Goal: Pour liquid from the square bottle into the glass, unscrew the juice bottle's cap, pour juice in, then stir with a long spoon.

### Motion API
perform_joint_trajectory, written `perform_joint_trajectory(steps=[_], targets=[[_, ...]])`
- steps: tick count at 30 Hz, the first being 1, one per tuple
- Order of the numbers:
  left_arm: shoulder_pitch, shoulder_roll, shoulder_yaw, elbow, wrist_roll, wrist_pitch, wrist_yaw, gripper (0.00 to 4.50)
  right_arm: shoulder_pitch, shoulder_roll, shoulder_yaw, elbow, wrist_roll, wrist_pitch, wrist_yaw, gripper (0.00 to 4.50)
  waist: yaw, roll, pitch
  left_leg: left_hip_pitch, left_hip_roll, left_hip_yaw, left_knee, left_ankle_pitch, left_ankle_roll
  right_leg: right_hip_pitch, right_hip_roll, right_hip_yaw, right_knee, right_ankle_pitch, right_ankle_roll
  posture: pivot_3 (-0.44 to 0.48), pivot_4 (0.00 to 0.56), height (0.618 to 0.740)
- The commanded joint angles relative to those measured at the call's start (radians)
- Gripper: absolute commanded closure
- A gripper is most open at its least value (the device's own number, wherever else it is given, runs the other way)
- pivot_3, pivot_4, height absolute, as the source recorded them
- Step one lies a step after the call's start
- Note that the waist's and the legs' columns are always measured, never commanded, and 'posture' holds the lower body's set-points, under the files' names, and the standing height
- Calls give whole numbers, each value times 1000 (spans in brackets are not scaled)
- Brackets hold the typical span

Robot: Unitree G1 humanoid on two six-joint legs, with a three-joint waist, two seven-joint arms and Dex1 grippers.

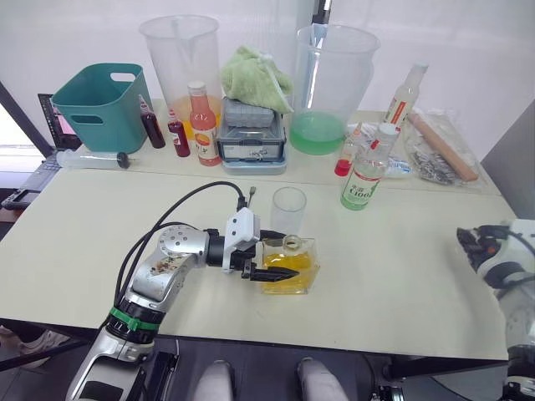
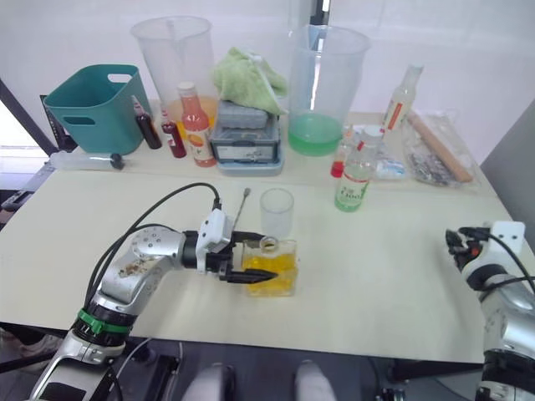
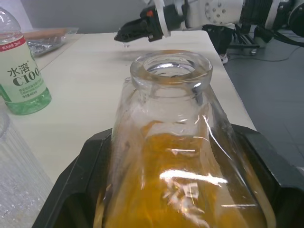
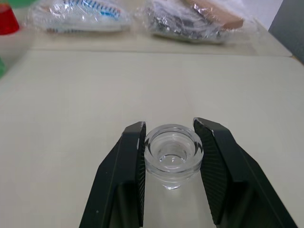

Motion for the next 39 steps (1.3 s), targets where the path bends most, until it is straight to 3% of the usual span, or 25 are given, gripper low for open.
perform_joint_trajectory(steps=[1, 11, 12, 19, 29, 39], targets=[[2, -17, 3, -27, -25, 6, 21, 1705, -21, 12, -11, 22, -15, -62, -21, 3430, 0, 0, 0, 0, 0, 0, 0, 0, 0, 0, 0, 0, 0, 0, 0, 0, 150, 719], [23, -11, 9, -54, -29, 18, 40, 1705, 5, 6, -19, 23, -13, -93, -4, 3430, -1, 1, 0, 0, -1, 0, 0, 0, 0, 0, -1, 0, 0, -1, 2, 0, 150, 719], [22, -10, 10, -54, -29, 18, 41, 1705, 10, -6, -28, 5, -6, -103, 9, 2398, -1, 1, 0, 0, -1, 0, 0, 0, 0, 0, -1, 0, 0, -1, 2, 0, 150, 719], [29, -4, 12, -67, -39, 25, 36, 1705, 21, -76, -123, -128, 93, -79, 100, 25, -2, 4, 0, 0, -1, 0, 0, 0, 0, 0, -1, 1, 0, -1, 2, 0, 150, 719], [23, 18, 20, -70, -66, 33, 10, 1705, 121, -277, -142, -469, 325, 251, 383, 25, -4, 4, 0, 0, -1, 0, -1, 0, 0, 0, -1, 1, 0, -2, 3, 0, 150, 719], [36, 82, 68, -144, -178, 133, -16, 1705, 232, -345, -192, -973, 616, 525, 448, 25, -5, 4, 0, 0, 0, -1, -2, 0, 0, -1, -1, 0, 0, -4, 2, 0, 150, 719]])
